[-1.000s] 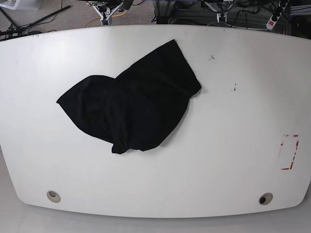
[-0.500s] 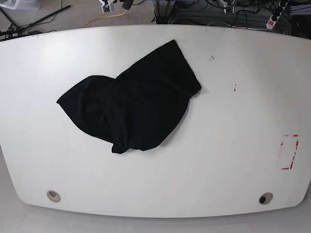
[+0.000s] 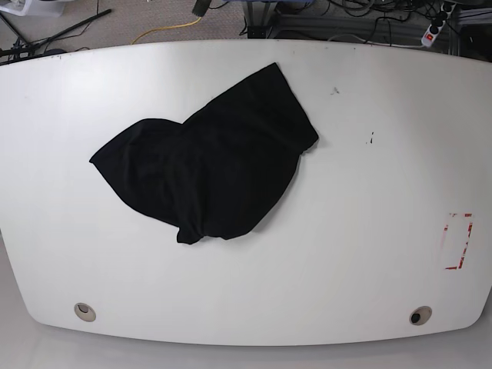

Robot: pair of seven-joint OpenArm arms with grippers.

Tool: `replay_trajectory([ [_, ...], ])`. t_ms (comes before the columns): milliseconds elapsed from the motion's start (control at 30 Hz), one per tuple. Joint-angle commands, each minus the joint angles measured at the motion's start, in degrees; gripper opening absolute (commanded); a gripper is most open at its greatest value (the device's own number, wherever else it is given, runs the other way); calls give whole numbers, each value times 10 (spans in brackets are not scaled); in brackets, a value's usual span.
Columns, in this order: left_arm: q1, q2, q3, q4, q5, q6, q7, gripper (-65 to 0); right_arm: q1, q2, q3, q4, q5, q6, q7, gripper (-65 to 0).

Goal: Fold the T-shirt properly

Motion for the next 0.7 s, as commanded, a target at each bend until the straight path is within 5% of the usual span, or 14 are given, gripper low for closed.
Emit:
replay_trajectory([
  [0,34,-3,-1,44,0,2,-9,-210,-38,4,2,60,26,7,-1,-461],
  [433,135,-4,-2,242,-1,2,-9,-210,-185,-1,3,299,38,3,-5,-461],
  [667,168,-1,-15,339,-1,2,-8,-210,-230,1,38,389,127,4,-6,-461],
])
